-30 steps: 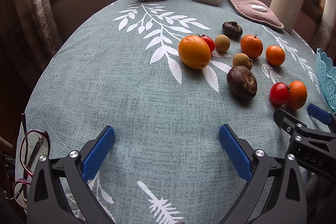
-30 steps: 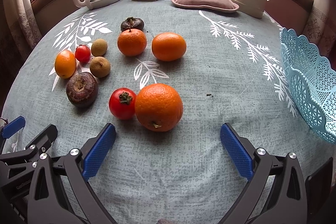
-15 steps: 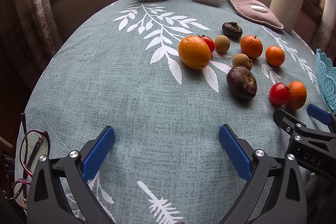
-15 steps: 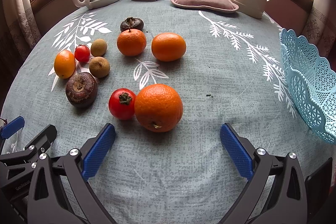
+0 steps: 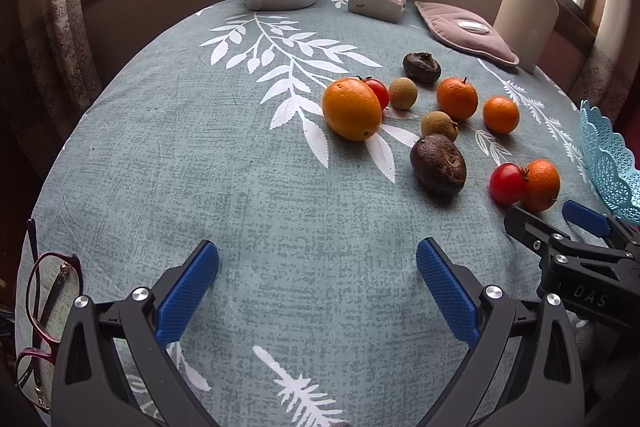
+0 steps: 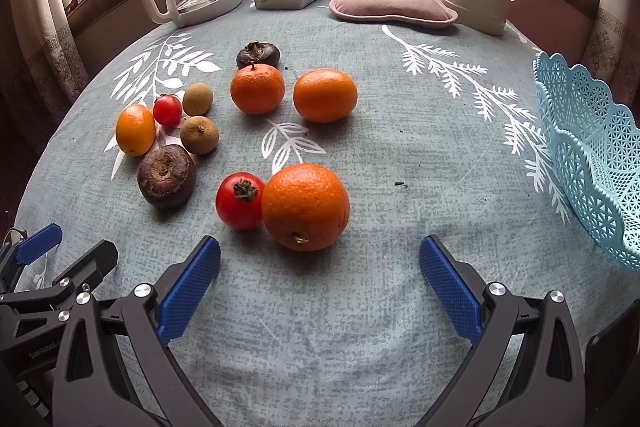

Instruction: Organize fruits

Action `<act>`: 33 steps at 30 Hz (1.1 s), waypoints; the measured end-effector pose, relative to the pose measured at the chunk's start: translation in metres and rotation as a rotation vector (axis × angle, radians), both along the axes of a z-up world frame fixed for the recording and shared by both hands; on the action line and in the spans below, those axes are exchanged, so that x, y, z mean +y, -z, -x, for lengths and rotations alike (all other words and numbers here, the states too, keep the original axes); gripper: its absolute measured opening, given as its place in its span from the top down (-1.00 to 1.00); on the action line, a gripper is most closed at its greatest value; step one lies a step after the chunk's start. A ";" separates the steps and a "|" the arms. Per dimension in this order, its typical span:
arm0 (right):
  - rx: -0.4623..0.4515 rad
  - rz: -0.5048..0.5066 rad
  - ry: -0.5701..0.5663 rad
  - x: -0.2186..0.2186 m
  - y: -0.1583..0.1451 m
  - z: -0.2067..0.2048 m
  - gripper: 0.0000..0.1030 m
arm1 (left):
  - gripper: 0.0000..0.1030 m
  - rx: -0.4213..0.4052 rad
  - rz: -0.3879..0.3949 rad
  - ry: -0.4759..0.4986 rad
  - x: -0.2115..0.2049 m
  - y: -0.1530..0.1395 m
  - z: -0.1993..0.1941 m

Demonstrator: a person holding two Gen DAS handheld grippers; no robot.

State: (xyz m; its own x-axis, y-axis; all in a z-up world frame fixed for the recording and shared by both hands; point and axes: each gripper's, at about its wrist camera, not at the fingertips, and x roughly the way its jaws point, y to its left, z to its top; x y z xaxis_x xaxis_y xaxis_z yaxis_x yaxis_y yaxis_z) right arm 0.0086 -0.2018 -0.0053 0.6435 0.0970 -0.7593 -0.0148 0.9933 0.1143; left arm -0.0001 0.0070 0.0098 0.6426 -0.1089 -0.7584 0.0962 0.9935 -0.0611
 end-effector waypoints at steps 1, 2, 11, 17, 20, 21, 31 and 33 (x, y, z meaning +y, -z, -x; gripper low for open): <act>-0.006 0.000 0.004 0.000 -0.001 0.001 -0.96 | -0.91 -0.010 0.028 0.019 0.001 -0.002 0.001; -0.033 0.007 0.019 0.000 -0.005 0.005 -0.96 | -0.91 -0.022 0.056 0.032 0.002 -0.005 0.003; -0.191 0.109 0.032 0.012 -0.027 0.029 -0.96 | -0.91 -0.153 0.046 0.057 -0.002 -0.029 0.014; -0.265 0.118 0.049 0.009 -0.041 0.039 -0.96 | -0.91 -0.212 0.019 0.063 -0.005 -0.040 0.017; -0.282 0.108 0.069 0.004 -0.046 0.041 -0.96 | -0.91 -0.211 0.019 0.046 -0.003 -0.040 0.013; -0.284 0.103 0.075 0.001 -0.047 0.042 -0.96 | -0.91 -0.208 0.020 0.042 -0.002 -0.040 0.012; -0.271 0.064 0.135 -0.031 -0.052 0.044 -0.96 | -0.91 -0.181 0.030 0.072 -0.022 -0.040 0.004; -0.268 0.047 0.154 -0.040 -0.052 0.044 -0.96 | -0.91 -0.169 0.020 0.088 -0.029 -0.035 0.002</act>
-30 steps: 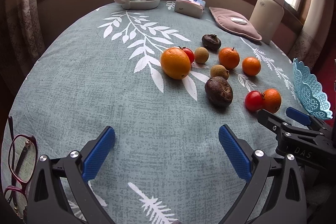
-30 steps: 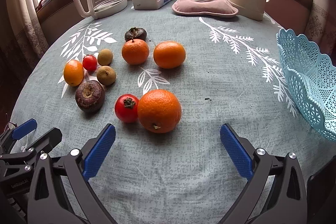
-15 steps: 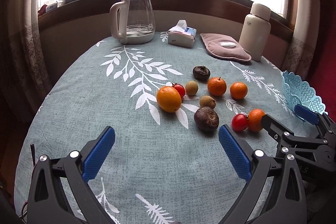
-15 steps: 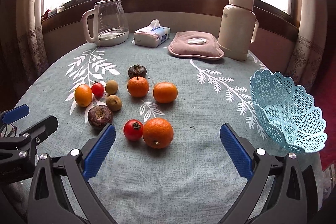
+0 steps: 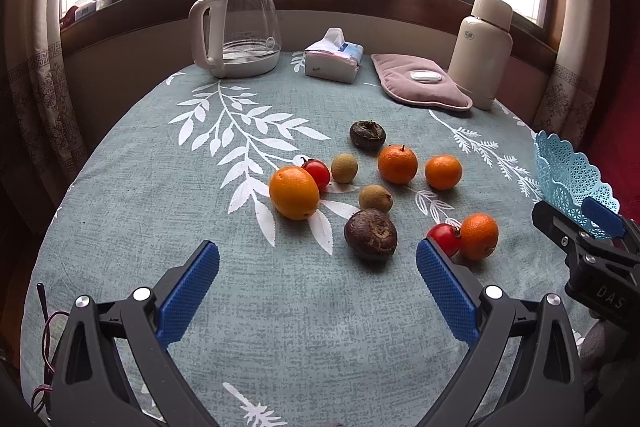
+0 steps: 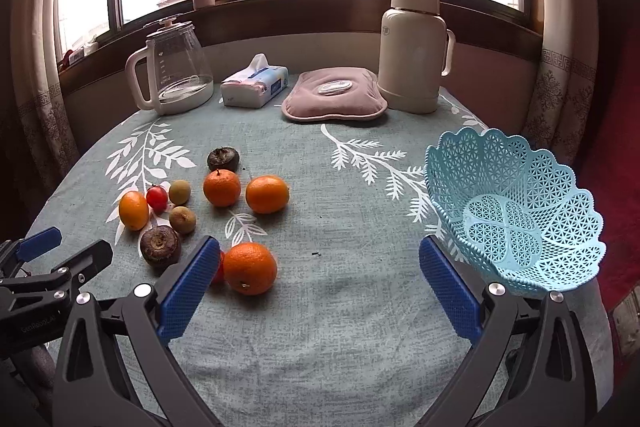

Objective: Organize fruits
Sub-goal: 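Grasp the brown dried fruit with the left tool while the right tool approaches the large orange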

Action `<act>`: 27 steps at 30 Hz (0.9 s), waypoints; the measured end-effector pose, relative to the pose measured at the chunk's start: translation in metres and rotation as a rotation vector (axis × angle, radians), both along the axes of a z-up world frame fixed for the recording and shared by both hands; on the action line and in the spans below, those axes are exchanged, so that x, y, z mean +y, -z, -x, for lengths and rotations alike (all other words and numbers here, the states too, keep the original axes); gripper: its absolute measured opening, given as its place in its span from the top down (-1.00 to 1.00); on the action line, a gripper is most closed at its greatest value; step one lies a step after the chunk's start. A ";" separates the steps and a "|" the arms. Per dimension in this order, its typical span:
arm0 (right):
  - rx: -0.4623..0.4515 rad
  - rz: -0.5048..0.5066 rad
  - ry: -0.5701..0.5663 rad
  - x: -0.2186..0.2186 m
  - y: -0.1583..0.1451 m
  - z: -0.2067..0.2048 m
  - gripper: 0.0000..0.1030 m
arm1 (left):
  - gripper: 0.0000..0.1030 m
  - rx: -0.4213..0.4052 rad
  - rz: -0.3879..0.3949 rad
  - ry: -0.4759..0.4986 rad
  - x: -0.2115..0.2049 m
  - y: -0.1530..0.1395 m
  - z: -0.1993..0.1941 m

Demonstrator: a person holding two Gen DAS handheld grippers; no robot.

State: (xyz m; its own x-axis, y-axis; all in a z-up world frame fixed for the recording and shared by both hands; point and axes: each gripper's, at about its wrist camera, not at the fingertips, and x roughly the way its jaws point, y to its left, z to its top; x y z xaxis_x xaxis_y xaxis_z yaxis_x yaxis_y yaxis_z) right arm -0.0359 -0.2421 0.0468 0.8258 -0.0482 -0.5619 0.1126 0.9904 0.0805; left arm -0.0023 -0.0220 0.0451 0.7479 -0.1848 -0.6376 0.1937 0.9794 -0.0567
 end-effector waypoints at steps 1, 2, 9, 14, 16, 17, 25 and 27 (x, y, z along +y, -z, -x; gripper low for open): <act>0.002 -0.010 0.005 -0.004 0.000 0.000 -0.96 | -0.91 0.006 -0.006 0.008 -0.004 0.002 -0.001; 0.005 -0.019 0.009 -0.007 0.000 0.000 -0.96 | -0.91 0.010 -0.012 0.015 -0.006 0.005 -0.002; 0.013 -0.054 0.013 -0.015 0.002 0.001 -0.96 | -0.71 0.057 -0.028 0.050 -0.023 0.015 -0.017; -0.002 -0.029 -0.010 -0.008 0.000 0.004 -0.96 | -0.43 0.099 -0.028 0.089 -0.032 0.020 -0.029; -0.003 -0.030 -0.018 -0.005 0.000 0.004 -0.96 | -0.30 0.113 -0.024 0.096 -0.035 0.022 -0.034; -0.003 -0.032 -0.022 -0.005 0.000 0.004 -0.96 | -0.20 0.119 -0.024 0.098 -0.036 0.023 -0.037; 0.000 -0.036 -0.086 0.006 0.001 0.005 -0.85 | 0.19 0.178 0.002 0.104 -0.038 0.033 -0.051; 0.009 -0.041 -0.103 0.009 0.004 0.005 -0.82 | 0.19 0.176 0.013 0.104 -0.036 0.032 -0.050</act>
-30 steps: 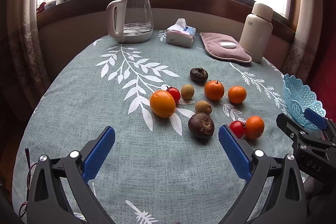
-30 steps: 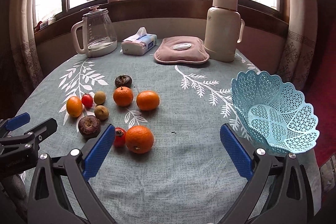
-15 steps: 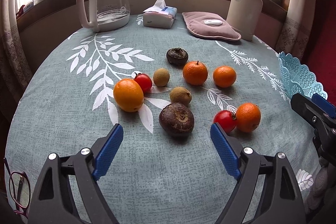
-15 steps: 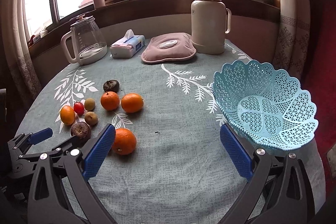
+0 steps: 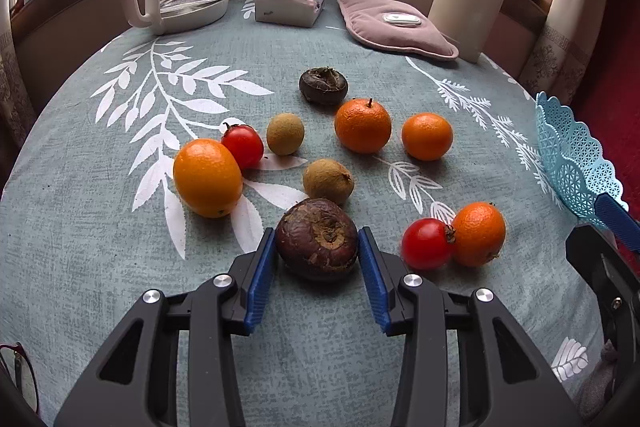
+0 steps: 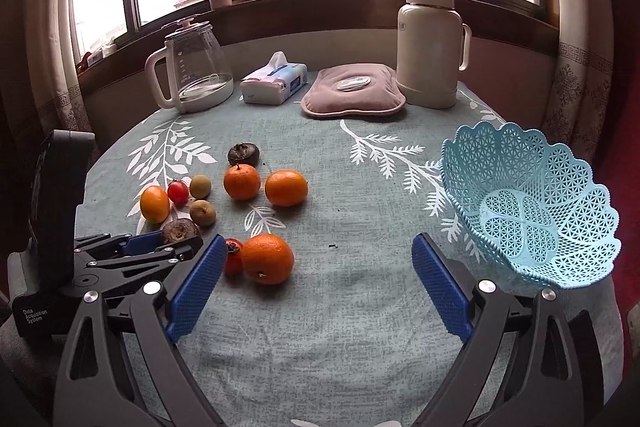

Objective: Organize fruits
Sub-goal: 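Grasp the brown dried fruit with the left tool while the right tool approaches the large orange, then close the right tool on the large orange while the left tool holds the brown fruit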

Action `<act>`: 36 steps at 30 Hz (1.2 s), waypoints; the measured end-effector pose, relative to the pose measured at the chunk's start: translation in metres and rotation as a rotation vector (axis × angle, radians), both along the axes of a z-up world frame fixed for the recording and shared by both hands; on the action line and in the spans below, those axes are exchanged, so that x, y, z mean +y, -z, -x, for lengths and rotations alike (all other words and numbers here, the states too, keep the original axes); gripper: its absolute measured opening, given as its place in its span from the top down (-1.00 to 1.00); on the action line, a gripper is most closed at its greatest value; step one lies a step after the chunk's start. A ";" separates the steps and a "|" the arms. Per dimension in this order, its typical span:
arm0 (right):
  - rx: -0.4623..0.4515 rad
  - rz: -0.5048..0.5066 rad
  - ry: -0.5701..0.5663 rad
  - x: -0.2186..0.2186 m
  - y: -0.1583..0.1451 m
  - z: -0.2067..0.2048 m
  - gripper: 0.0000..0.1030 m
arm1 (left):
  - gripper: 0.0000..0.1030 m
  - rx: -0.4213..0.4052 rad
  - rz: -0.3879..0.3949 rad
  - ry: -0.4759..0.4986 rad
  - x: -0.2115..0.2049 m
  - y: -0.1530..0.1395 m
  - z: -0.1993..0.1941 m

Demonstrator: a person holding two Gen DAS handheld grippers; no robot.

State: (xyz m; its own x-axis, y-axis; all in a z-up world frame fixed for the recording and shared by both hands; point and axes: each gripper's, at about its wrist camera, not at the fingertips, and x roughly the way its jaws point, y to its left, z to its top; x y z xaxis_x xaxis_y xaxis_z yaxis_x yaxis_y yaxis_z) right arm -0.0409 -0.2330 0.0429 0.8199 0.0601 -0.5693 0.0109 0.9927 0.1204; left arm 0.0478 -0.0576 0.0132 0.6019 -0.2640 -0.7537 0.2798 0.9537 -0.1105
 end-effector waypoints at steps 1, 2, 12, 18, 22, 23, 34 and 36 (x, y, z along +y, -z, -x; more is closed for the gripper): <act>0.008 -0.003 -0.010 0.002 0.002 0.000 -0.78 | 0.19 0.001 0.008 -0.004 0.002 0.000 0.001; 0.016 -0.004 -0.021 0.004 0.004 -0.001 -0.72 | 0.19 0.001 0.016 -0.011 0.004 -0.001 0.001; 0.127 -0.032 -0.083 0.011 0.025 -0.017 -0.15 | 0.19 -0.064 0.054 -0.062 0.025 -0.024 0.014; 0.169 -0.082 -0.122 0.009 0.030 -0.032 -0.09 | 0.19 -0.117 0.071 -0.066 0.030 -0.044 0.022; 0.204 -0.112 -0.142 0.012 0.036 -0.043 0.02 | 0.19 -0.129 0.075 -0.061 0.029 -0.049 0.025; 0.210 -0.116 -0.147 0.013 0.037 -0.045 0.04 | 0.19 -0.129 0.076 -0.059 0.028 -0.049 0.026; 0.243 -0.151 -0.162 0.015 0.042 -0.062 0.21 | 0.19 -0.114 0.074 -0.067 0.028 -0.045 0.024; 0.242 -0.151 -0.162 0.015 0.041 -0.062 0.21 | 0.19 -0.114 0.075 -0.066 0.029 -0.045 0.023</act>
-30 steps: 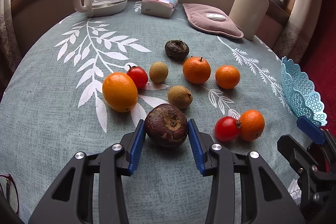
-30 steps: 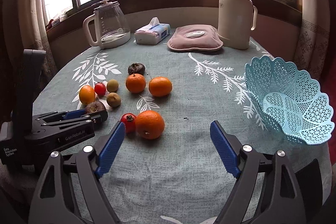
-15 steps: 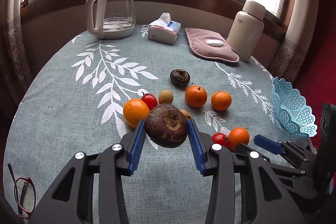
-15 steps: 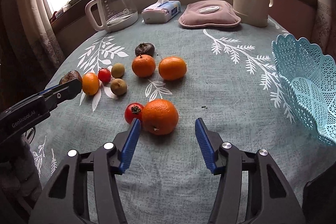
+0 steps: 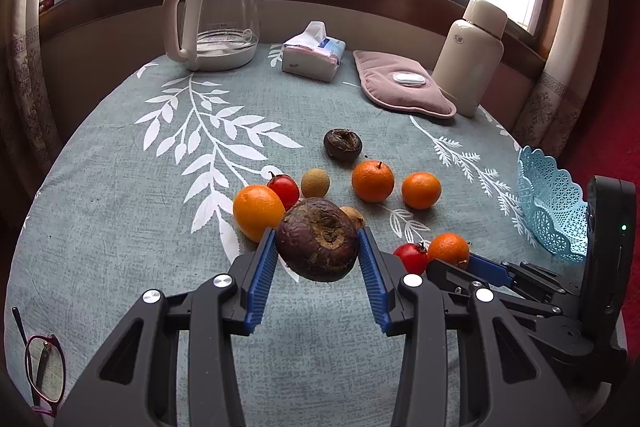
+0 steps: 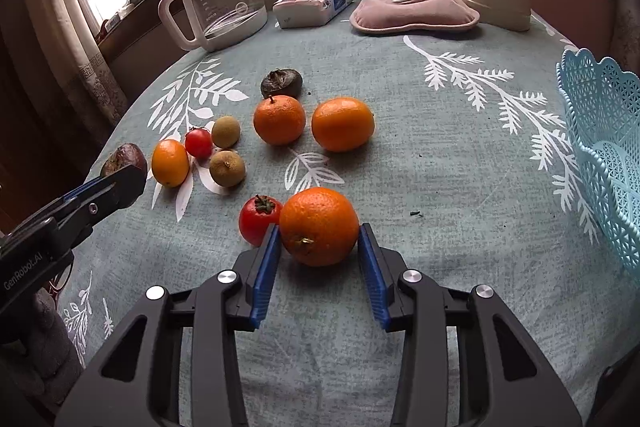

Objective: Organize fruits
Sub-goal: 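Close the right tool on the large orange while the left tool holds the brown fruit, then carry the orange into the blue basket and open the right tool while the left holds the brown fruit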

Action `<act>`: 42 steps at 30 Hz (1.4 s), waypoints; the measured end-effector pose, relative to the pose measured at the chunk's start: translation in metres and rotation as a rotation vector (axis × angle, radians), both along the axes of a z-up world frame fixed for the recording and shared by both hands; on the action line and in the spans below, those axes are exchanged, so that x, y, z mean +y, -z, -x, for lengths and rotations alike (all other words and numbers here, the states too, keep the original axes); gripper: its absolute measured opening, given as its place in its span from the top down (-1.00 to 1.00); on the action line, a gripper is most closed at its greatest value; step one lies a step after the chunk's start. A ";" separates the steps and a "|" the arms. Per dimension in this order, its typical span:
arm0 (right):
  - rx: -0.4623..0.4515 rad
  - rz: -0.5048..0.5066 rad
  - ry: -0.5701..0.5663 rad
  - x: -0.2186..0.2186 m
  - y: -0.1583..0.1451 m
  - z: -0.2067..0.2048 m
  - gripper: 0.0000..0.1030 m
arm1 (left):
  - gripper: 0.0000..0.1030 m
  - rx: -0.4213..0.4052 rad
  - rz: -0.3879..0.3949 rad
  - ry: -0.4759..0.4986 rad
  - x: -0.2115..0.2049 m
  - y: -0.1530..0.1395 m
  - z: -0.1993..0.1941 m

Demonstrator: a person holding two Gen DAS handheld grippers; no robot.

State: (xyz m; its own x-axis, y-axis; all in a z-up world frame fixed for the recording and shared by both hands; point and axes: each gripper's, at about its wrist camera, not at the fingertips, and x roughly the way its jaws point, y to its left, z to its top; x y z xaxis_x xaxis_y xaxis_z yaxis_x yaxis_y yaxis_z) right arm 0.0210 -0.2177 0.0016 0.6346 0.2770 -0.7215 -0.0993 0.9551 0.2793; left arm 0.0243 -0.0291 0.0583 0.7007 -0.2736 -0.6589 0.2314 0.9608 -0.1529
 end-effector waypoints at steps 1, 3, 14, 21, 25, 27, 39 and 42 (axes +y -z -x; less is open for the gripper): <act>-0.001 0.000 0.001 0.000 0.000 0.000 0.21 | 0.19 0.000 0.000 -0.001 0.000 0.000 0.000; -0.005 0.001 0.007 -0.001 -0.001 0.002 0.22 | 0.19 0.000 0.000 0.000 0.000 0.000 0.000; -0.054 0.000 0.037 -0.006 -0.014 0.021 0.22 | 0.19 -0.008 0.004 0.003 0.001 -0.002 0.004; -0.092 0.013 0.080 -0.017 -0.028 0.028 0.22 | 0.19 -0.007 0.000 0.013 -0.004 -0.002 0.007; -0.105 0.026 0.107 -0.027 -0.033 0.032 0.22 | 0.19 -0.006 -0.003 0.018 -0.006 -0.001 0.008; -0.111 0.032 0.121 -0.033 -0.035 0.034 0.22 | 0.19 -0.005 -0.005 0.021 -0.008 -0.001 0.009; -0.168 0.111 0.228 -0.068 -0.053 0.054 0.22 | 0.19 -0.004 -0.012 0.035 -0.014 0.001 0.014; -0.179 0.131 0.261 -0.079 -0.057 0.059 0.22 | 0.19 -0.003 -0.015 0.037 -0.016 0.002 0.015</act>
State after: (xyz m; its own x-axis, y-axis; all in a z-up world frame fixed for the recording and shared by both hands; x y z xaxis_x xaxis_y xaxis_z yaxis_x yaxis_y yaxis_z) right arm -0.0377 -0.2971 0.0582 0.7918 0.0003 -0.6107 0.1172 0.9814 0.1524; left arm 0.0090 -0.0449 0.0562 0.6920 -0.2897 -0.6612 0.2674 0.9536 -0.1381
